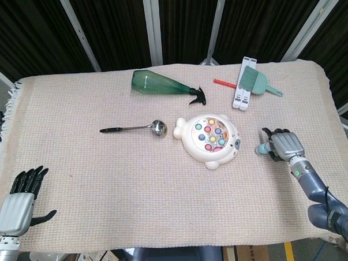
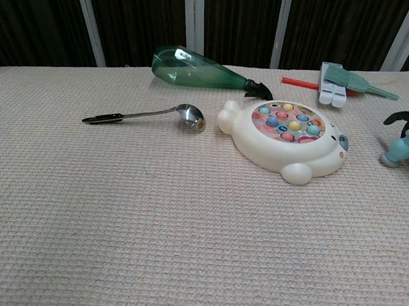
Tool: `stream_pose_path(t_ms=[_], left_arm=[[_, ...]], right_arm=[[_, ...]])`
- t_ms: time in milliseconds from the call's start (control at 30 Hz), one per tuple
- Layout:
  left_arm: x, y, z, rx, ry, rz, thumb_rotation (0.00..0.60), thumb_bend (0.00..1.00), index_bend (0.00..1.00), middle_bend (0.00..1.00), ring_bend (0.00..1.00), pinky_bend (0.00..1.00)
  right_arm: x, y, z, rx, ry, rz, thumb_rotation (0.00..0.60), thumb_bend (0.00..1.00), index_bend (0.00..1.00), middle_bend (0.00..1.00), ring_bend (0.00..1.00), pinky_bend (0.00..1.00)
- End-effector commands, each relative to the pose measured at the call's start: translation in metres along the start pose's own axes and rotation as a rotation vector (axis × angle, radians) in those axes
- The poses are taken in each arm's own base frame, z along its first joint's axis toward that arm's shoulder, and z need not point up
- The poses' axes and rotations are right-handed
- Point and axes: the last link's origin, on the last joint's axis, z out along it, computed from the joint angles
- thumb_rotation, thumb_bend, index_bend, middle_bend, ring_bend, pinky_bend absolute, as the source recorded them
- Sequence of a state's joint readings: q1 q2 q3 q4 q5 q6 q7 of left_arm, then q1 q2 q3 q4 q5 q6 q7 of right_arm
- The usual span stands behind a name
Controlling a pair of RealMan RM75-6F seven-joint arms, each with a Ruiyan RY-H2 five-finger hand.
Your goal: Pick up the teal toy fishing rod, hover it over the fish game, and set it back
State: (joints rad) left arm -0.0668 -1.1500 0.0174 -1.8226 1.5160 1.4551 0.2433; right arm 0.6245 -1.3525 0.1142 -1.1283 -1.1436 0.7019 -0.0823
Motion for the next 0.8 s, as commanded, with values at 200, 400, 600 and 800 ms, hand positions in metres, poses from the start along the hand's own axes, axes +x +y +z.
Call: stream_pose_path(t_ms=[200, 400, 600, 800], left_arm=[[0.0, -0.001, 0.001, -0.003, 0.003, -0.001, 0.6, 0.11, 0.0, 0.0, 0.0, 0.0], [0.001, -0.002, 0.002, 0.001, 0.013, -0.003, 0.6, 0.11, 0.0, 0.0, 0.0, 0.0], [0.003, -0.005, 0.002, 0.01, 0.021, -0.006, 0.6, 0.11, 0.0, 0.0, 0.0, 0.0], [0.004, -0.007, 0.002, 0.019, 0.039, -0.011, 0.6, 0.11, 0.0, 0.0, 0.0, 0.0]], right_arm=[[-0.001, 0.002, -0.005, -0.014, 0.005, 0.0, 0.6, 0.47, 0.08, 0.3, 0.16, 0.16], [-0.002, 0.007, -0.023, -0.035, 0.024, 0.027, 0.6, 0.47, 0.0, 0.09, 0.0, 0.0], [0.004, 0.01, -0.047, -0.036, 0.108, 0.087, 0.6, 0.47, 0.0, 0.04, 0.0, 0.0], [0.01, 0.014, -0.082, -0.038, 0.27, 0.204, 0.6, 0.47, 0.05, 0.09, 0.07, 0.06]])
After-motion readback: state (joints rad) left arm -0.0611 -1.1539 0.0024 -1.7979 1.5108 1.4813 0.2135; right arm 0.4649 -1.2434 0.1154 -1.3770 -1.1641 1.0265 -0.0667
